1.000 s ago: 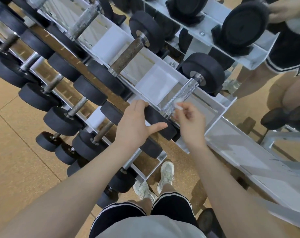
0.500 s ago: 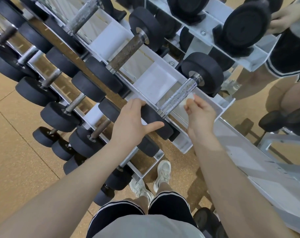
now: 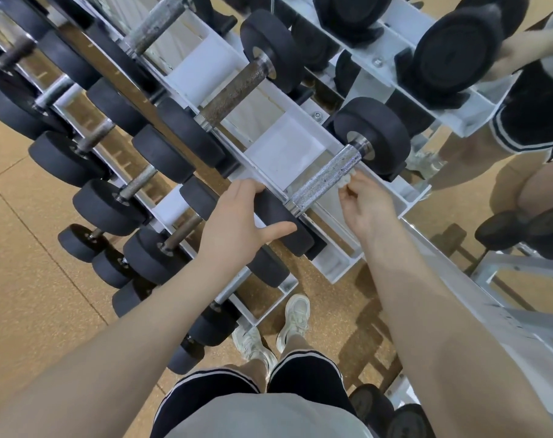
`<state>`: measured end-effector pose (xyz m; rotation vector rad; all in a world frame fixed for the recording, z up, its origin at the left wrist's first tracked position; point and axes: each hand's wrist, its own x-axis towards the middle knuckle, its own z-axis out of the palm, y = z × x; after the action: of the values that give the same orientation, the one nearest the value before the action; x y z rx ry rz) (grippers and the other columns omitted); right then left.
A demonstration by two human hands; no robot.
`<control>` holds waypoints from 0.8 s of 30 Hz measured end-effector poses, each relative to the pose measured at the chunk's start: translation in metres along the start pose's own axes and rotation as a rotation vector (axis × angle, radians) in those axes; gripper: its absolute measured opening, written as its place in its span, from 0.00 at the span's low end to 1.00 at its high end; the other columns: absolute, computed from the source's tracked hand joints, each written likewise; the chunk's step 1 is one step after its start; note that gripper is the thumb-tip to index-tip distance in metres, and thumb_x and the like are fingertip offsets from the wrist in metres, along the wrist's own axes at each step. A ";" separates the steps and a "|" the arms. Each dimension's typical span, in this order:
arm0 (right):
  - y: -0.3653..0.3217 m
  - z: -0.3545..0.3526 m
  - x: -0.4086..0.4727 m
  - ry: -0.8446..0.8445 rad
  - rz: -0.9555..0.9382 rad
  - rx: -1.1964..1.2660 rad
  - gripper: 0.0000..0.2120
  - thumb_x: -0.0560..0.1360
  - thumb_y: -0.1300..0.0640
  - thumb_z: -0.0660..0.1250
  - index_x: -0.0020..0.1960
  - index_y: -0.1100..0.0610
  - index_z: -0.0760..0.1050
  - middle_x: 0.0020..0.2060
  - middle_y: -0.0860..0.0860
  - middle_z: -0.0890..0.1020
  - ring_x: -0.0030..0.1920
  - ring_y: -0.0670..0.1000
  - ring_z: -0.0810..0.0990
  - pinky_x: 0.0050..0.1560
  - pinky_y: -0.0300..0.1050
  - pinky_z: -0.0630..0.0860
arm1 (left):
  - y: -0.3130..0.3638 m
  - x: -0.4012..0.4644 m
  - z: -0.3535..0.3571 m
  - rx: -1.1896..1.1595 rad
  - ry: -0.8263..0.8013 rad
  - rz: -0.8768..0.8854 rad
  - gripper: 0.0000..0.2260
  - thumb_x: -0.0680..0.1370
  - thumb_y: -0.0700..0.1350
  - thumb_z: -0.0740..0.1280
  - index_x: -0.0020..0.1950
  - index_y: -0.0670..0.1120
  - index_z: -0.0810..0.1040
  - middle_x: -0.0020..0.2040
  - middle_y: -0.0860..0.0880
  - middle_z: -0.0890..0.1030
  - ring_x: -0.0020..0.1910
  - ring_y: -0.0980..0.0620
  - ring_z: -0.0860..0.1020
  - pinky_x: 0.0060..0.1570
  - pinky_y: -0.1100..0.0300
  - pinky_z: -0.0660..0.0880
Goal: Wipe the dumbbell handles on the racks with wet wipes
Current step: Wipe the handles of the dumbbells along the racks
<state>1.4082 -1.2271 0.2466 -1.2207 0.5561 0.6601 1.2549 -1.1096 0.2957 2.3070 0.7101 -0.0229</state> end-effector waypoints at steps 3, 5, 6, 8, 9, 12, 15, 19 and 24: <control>0.013 -0.009 -0.016 -0.063 0.110 -0.091 0.11 0.77 0.75 0.53 0.47 0.65 0.72 0.44 0.52 0.77 0.41 0.46 0.76 0.42 0.34 0.76 | 0.000 0.000 0.000 -0.011 0.000 0.002 0.29 0.68 0.56 0.71 0.64 0.45 0.68 0.58 0.50 0.71 0.52 0.58 0.67 0.48 0.65 0.64; 0.022 -0.012 -0.028 -0.177 0.176 -0.155 0.13 0.76 0.76 0.53 0.43 0.65 0.73 0.36 0.51 0.80 0.36 0.46 0.79 0.35 0.32 0.76 | 0.000 0.000 0.000 -0.017 -0.001 0.001 0.29 0.68 0.56 0.72 0.64 0.45 0.68 0.58 0.50 0.71 0.54 0.56 0.69 0.49 0.65 0.65; 0.023 -0.012 -0.031 -0.227 0.193 -0.181 0.14 0.75 0.77 0.53 0.42 0.65 0.74 0.33 0.52 0.81 0.32 0.45 0.81 0.33 0.31 0.76 | 0.000 0.000 0.000 -0.016 -0.001 -0.003 0.29 0.68 0.56 0.72 0.64 0.45 0.68 0.58 0.50 0.71 0.55 0.55 0.69 0.49 0.64 0.65; 0.015 -0.011 -0.027 -0.216 0.181 -0.201 0.14 0.75 0.77 0.53 0.42 0.64 0.74 0.35 0.55 0.80 0.31 0.46 0.81 0.31 0.31 0.76 | 0.000 0.000 0.000 -0.015 -0.003 -0.011 0.30 0.68 0.56 0.72 0.64 0.45 0.68 0.58 0.50 0.71 0.56 0.54 0.69 0.49 0.64 0.65; 0.007 -0.012 -0.018 -0.138 0.160 -0.176 0.13 0.76 0.76 0.54 0.43 0.64 0.73 0.37 0.55 0.78 0.32 0.47 0.80 0.31 0.31 0.76 | 0.000 0.000 0.000 -0.016 -0.004 -0.011 0.30 0.68 0.56 0.72 0.64 0.45 0.68 0.59 0.50 0.71 0.56 0.54 0.69 0.49 0.64 0.65; -0.018 -0.013 0.004 0.017 0.106 0.089 0.12 0.78 0.73 0.52 0.46 0.63 0.72 0.39 0.55 0.75 0.35 0.47 0.77 0.31 0.30 0.75 | 0.001 -0.001 0.000 -0.023 -0.007 -0.026 0.30 0.68 0.56 0.72 0.65 0.45 0.67 0.60 0.50 0.71 0.57 0.54 0.69 0.50 0.64 0.65; -0.018 -0.003 0.004 0.002 0.085 0.211 0.12 0.78 0.72 0.52 0.56 0.66 0.71 0.41 0.55 0.76 0.39 0.47 0.77 0.42 0.35 0.77 | 0.002 -0.001 0.000 -0.033 -0.001 -0.039 0.31 0.68 0.55 0.72 0.66 0.45 0.67 0.62 0.50 0.70 0.59 0.53 0.70 0.52 0.64 0.65; -0.005 -0.002 -0.008 -0.128 0.136 0.120 0.15 0.77 0.75 0.52 0.60 0.68 0.69 0.44 0.56 0.75 0.42 0.49 0.75 0.43 0.34 0.77 | 0.003 -0.002 -0.001 -0.043 0.000 -0.054 0.31 0.68 0.55 0.72 0.66 0.45 0.67 0.61 0.50 0.71 0.55 0.55 0.70 0.51 0.63 0.66; 0.010 -0.018 -0.028 -0.239 0.046 -0.506 0.14 0.71 0.79 0.56 0.41 0.65 0.76 0.37 0.57 0.76 0.40 0.53 0.75 0.41 0.39 0.75 | 0.003 -0.002 0.000 -0.042 0.007 -0.064 0.32 0.67 0.55 0.72 0.66 0.45 0.67 0.62 0.50 0.71 0.58 0.51 0.71 0.53 0.61 0.67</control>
<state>1.3808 -1.2465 0.2547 -1.5727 0.2190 1.0099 1.2550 -1.1121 0.2983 2.2455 0.7804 -0.0287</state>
